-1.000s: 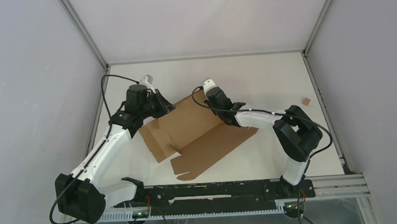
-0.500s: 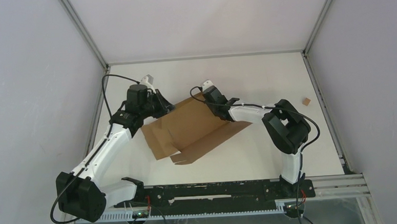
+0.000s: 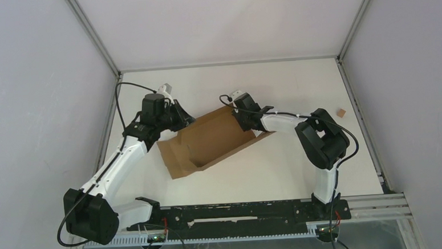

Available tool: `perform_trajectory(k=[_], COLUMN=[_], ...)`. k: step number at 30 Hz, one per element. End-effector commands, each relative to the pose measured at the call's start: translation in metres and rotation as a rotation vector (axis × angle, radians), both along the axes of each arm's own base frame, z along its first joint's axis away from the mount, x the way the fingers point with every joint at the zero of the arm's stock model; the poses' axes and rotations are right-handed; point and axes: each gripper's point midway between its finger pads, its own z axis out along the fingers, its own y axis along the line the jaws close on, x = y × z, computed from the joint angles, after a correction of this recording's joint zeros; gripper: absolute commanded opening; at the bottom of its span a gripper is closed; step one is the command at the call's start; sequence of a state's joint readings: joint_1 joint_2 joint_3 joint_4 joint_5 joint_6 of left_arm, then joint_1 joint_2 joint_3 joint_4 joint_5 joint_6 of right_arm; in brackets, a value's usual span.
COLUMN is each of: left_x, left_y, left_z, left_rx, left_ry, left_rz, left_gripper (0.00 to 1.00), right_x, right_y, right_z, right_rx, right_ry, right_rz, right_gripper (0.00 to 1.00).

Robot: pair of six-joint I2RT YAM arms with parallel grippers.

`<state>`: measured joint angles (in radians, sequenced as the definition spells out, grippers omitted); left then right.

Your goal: Fold the paper box

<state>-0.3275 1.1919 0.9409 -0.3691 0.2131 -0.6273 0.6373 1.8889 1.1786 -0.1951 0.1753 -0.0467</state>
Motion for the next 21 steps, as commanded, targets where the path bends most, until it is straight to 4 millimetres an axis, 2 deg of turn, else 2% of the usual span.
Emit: perform_trajectory(k=[1,5,8,13,16,18,21], left_x=[0.003,0.002,0.002,0.002,0.002,0.003,0.003], left_y=[0.001,0.000,0.000,0.000,0.001,0.002,0.006], left_z=[0.010,0.006,0.004,0.004,0.004,0.005,0.007], left_rx=[0.003,0.001,-0.003,-0.003,0.000,0.007,0.024], left_ry=[-0.040,-0.032,-0.029,-0.029,-0.032,-0.033,-0.032], left_rz=[-0.015,-0.019,-0.020,-0.018,-0.013,-0.014,-0.007], left_gripper=[0.16,0.16,0.15,0.15,0.16,0.15,0.15], right_x=[0.000,-0.001,0.000,0.000,0.000,-0.001,-0.003], right_y=[0.013,0.011,0.007,0.006,0.014,0.025,0.035], right_z=[0.022,0.024,0.025,0.028,0.034,0.040,0.045], right_rx=[0.113,0.124,0.133,0.121,0.117,0.129,0.126], right_ry=[-0.001,0.007,0.017,0.005,-0.044,-0.071,-0.090], right_rz=[0.019,0.019,0.011,0.015,0.052,0.110,0.180], right_gripper=[0.36,0.40,0.33,0.34,0.28,0.18,0.14])
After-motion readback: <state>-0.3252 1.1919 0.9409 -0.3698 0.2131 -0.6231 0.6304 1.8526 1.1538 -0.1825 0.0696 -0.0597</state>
